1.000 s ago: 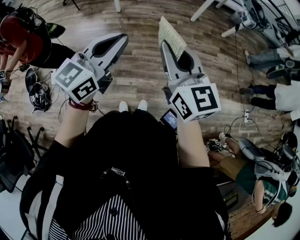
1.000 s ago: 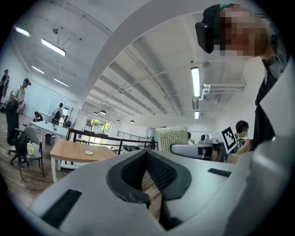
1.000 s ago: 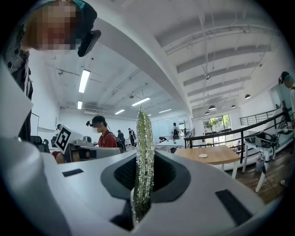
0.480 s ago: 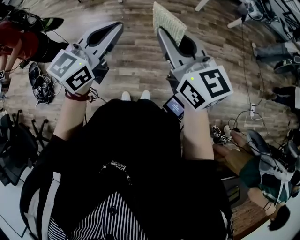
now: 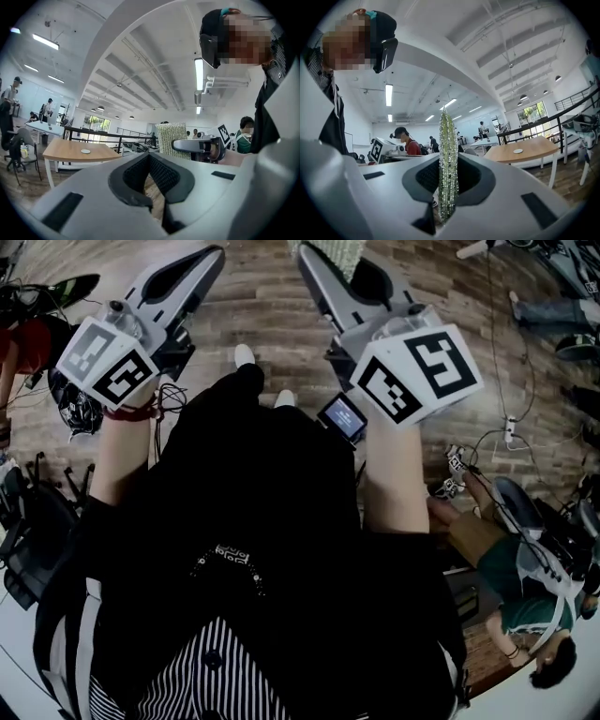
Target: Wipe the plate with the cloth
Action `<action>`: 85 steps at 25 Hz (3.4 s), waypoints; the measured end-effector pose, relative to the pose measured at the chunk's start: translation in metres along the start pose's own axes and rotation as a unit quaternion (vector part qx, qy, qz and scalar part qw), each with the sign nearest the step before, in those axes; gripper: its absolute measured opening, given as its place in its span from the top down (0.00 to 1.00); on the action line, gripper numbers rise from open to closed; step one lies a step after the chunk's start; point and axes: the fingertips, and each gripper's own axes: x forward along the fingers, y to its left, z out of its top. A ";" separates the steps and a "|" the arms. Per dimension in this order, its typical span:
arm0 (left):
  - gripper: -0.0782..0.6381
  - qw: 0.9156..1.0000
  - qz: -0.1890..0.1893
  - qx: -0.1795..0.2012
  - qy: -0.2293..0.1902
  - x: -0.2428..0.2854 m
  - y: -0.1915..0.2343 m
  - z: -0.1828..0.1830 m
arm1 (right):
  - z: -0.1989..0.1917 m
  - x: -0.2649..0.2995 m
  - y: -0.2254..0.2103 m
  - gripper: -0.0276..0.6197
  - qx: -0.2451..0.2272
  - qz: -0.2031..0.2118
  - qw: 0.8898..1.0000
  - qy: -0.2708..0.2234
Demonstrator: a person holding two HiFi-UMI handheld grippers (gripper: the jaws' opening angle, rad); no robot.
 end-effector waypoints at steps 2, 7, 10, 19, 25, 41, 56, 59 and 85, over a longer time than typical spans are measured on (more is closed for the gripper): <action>0.90 1.000 -0.003 -0.006 -0.003 0.017 0.016 -0.001 | -0.003 0.013 -0.015 0.89 0.010 0.004 1.000 0.002; 0.90 1.000 -0.010 -0.009 -0.011 0.052 0.080 -0.003 | -0.009 0.062 -0.057 0.89 0.000 -0.012 1.000 0.011; 0.90 1.000 -0.021 -0.010 -0.018 0.071 0.125 0.021 | 0.012 0.106 -0.078 0.89 -0.002 -0.020 1.000 0.012; 0.90 0.999 -0.043 -0.003 -0.011 0.151 0.285 0.075 | 0.069 0.256 -0.181 0.89 -0.015 -0.019 1.000 0.014; 0.90 0.999 -0.024 -0.033 -0.012 0.157 0.373 0.078 | 0.072 0.334 -0.212 0.89 -0.007 -0.010 1.000 0.029; 0.90 0.999 0.000 -0.048 -0.023 0.265 0.469 0.102 | 0.096 0.439 -0.349 0.89 0.002 0.038 0.999 0.039; 0.90 1.000 0.002 -0.016 -0.018 0.433 0.506 0.156 | 0.152 0.470 -0.502 0.89 0.009 0.077 0.997 0.017; 0.90 1.000 0.003 -0.025 -0.005 0.452 0.527 0.151 | 0.155 0.480 -0.528 0.89 0.013 0.075 0.997 0.017; 0.90 0.993 -0.111 -0.037 0.001 0.618 0.862 0.226 | 0.225 0.768 -0.740 0.89 -0.005 -0.037 0.999 0.024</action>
